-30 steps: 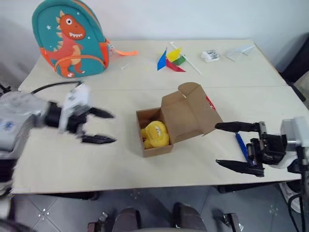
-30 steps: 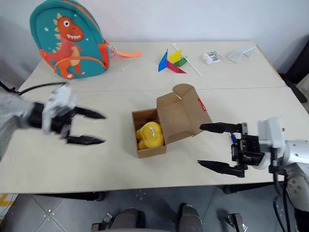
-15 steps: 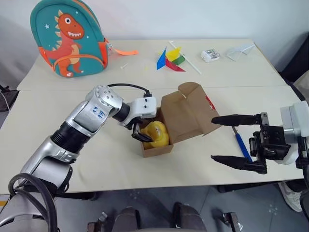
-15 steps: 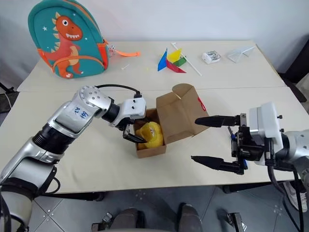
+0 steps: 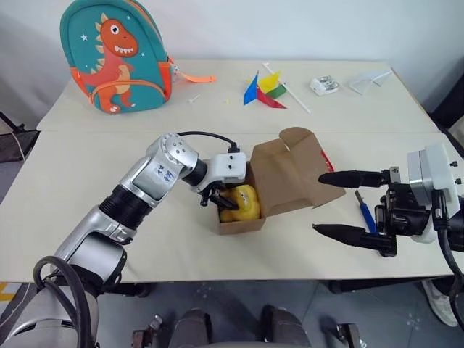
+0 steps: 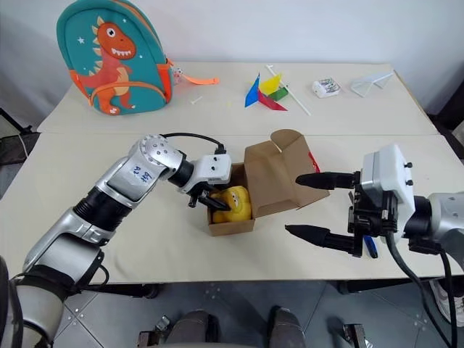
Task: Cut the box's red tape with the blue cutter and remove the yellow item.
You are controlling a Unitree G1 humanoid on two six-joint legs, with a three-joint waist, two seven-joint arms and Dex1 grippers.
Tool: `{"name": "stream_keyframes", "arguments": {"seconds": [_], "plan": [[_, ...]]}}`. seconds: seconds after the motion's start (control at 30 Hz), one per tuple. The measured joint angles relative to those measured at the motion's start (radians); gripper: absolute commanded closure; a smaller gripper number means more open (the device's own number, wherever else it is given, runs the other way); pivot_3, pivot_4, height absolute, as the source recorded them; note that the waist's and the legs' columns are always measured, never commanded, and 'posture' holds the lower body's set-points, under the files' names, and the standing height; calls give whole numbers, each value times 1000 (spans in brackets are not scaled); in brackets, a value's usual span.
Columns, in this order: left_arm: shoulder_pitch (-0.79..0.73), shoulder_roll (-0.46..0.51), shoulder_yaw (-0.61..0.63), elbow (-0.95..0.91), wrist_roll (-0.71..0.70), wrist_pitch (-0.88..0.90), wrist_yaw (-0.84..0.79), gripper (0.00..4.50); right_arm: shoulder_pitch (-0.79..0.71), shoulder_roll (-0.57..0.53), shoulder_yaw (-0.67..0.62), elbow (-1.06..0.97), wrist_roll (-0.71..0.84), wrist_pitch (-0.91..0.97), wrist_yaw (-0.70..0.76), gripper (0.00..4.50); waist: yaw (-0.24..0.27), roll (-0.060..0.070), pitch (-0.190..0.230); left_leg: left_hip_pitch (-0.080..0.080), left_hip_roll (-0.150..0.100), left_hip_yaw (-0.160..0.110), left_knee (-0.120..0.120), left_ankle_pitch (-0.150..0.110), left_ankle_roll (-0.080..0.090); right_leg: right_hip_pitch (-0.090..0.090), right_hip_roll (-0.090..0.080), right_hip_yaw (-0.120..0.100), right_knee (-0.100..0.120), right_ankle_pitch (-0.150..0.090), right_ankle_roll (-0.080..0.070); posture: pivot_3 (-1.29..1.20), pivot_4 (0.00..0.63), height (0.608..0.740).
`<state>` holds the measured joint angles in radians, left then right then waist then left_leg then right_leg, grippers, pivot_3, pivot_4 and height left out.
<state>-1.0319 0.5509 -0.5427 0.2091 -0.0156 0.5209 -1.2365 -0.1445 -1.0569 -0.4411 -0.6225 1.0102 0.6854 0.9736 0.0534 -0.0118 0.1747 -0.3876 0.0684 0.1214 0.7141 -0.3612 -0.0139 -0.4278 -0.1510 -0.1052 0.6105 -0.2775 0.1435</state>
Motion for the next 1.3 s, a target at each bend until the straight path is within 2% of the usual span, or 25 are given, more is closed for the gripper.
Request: {"name": "stream_keyframes", "arguments": {"seconds": [0.13, 0.3, 0.43, 0.57, 0.6, 0.67, 0.73, 0.8, 0.87, 0.93, 1.03, 1.13, 1.3], "plan": [[2, -28, 64, -3, -49, 7, -19, 4439, -1, 0, 0, 9, -7, 1, -1, 0, 1, 0, 0, -1, 0, 0, 1, 0, 0, 0, 0, 0, 1, 0, 0, 0, 150, 740], [19, -87, 192, -34, -179, 32, -36, 4491, 2, 1, 0, 25, -25, -2, 2, 0, -2, 0, 0, -1, 0, -1, 1, 0, 0, 0, 0, 0, 1, 0, 0, 0, 150, 740], [51, -81, 280, -35, -254, 12, -63, 4491, 4, 18, 0, 38, -26, -5, 1, 0, -6, 0, 0, 0, 0, 0, 2, 0, 0, 0, 0, 0, 2, 0, 0, 0, 150, 740], [81, -90, 444, -36, -400, 27, -67, 4491, -1, 65, 0, 42, -16, -14, -7, 0, -7, 0, 0, 0, 0, -1, 2, 0, 0, 0, 0, 0, 2, 0, 0, 0, 150, 740], [95, -83, 521, -39, -452, 41, -42, 4491, -11, 87, 1, 43, -14, -25, -7, 0, -11, 0, 0, 0, 0, -1, 2, 0, 0, 0, 0, 0, 2, 0, 0, 0, 150, 740], [135, -33, 651, -39, -508, 59, 4, 4491, -16, 115, 2, 46, -14, -47, -4, 0, -24, 0, 0, 0, 0, -2, 2, 0, 0, 0, 0, 0, 3, 0, 0, 0, 150, 740], [177, -5, 727, -44, -533, 66, 42, 4491, -24, 130, 8, 56, -19, -59, -1, 0, -28, 0, 0, 0, 0, -2, 2, 0, 0, 1, 0, 0, 2, 0, 0, 0, 150, 740], [321, 56, 816, -88, -535, 42, 94, 4491, -52, 164, 47, 70, -41, -103, 20, 0, -38, 0, 0, 3, 0, -1, 1, 0, 0, 1, 0, 1, 2, 1, 0, 0, 150, 740], [538, 138, 954, -95, -513, 19, 158, 4491, -63, 208, 118, 88, -91, -158, 55, 0, -65, 0, 0, 8, 0, -3, -5, -1, 0, 1, 1, 3, 2, 1, -1, 0, 150, 740], [750, 193, 1036, -70, -442, -49, 202, 4491, -73, 261, 180, 124, -141, -196, 63, 0, -78, -3, 1, 12, -1, -3, -11, 0, -1, 1, 1, 2, 2, 1, -1, 0, 150, 740], [884, 200, 1072, -78, -397, -109, 269, 4491, -116, 320, 256, 165, -221, -265, 73, 0, -49, -5, 1, 12, -1, -4, -9, 0, -1, 3, 0, 2, 1, 1, -2, 0, 150, 740], [950, 199, 1122, -83, -392, -134, 328, 4491, -126, 363, 311, 204, -284, -351, 112, 0, -29, -6, 1, 13, -1, -3, -9, -1, -2, 3, 0, 2, 1, 1, -3, 0, 150, 740], [997, 166, 1129, -138, -425, -136, 366, 3161, -119, 394, 330, 258, -331, -447, 184, 0, -29, -5, 1, 14, -1, -1, -9, -1, -2, 3, 0, 2, 2, 2, -3, 0, 150, 740]]}}
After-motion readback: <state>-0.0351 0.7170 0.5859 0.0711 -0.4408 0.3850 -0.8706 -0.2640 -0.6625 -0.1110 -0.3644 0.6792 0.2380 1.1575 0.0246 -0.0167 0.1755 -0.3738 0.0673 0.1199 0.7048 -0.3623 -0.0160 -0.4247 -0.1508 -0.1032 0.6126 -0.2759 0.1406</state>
